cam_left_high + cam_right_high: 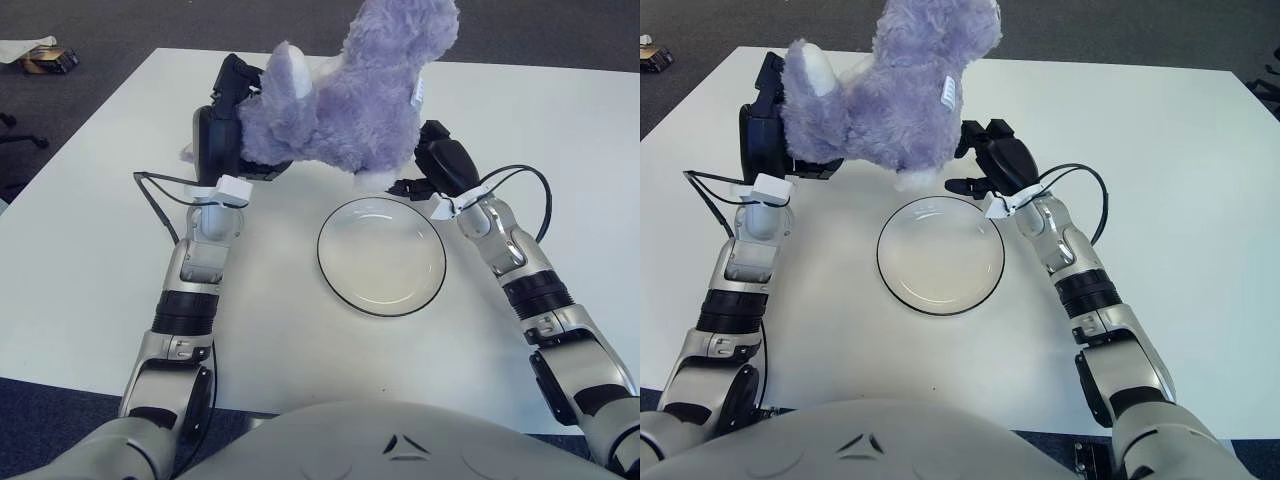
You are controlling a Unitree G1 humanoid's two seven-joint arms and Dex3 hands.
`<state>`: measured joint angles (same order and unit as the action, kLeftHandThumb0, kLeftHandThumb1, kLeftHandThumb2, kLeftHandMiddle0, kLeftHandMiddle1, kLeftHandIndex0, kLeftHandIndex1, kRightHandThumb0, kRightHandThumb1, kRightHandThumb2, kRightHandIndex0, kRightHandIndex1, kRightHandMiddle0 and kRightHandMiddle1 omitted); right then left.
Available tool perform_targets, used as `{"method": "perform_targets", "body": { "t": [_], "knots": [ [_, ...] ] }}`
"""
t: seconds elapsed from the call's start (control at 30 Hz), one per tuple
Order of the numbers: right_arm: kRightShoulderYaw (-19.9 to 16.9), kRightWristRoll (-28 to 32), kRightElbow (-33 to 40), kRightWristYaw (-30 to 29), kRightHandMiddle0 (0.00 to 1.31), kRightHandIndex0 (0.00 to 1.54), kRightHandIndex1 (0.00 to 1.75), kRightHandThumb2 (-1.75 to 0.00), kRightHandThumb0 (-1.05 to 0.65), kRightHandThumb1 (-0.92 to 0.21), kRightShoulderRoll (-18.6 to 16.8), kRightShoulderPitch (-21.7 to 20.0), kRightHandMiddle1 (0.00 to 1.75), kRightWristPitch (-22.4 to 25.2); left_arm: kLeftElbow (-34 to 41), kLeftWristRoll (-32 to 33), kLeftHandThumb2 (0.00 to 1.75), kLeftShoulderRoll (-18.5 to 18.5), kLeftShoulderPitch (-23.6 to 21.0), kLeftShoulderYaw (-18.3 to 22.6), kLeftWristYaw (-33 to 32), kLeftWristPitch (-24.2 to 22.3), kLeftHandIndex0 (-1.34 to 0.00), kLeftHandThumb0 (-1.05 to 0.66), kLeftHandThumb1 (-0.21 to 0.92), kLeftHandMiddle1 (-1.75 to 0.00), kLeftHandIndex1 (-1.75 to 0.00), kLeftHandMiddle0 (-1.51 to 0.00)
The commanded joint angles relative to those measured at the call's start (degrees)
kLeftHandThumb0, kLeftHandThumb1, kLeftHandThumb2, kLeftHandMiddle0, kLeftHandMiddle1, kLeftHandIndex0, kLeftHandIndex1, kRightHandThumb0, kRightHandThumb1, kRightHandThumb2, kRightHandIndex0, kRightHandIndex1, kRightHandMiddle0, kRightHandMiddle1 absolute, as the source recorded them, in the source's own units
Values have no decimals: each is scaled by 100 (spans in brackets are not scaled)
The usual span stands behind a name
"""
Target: Put the doll into the plate.
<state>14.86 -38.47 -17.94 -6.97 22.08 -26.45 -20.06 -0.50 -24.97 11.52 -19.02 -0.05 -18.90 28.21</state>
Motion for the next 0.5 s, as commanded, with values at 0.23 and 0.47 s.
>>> {"method": "perform_targets", "body": {
  "t": [0.23, 0.47],
  "knots": [
    [-139, 95, -53, -29, 19, 4, 142, -52, -35, -92, 87, -196, 175, 127, 66, -100, 175, 85, 34, 65, -35, 218, -67, 0, -6, -174, -175, -89],
    [-236, 153, -84, -10, 19, 4, 148, -52, -35, -92, 122, -339, 175, 243, 24, -260, 175, 136, 53, 44, -74, 273, -67, 0, -6, -174, -175, -89]
  ]
}}
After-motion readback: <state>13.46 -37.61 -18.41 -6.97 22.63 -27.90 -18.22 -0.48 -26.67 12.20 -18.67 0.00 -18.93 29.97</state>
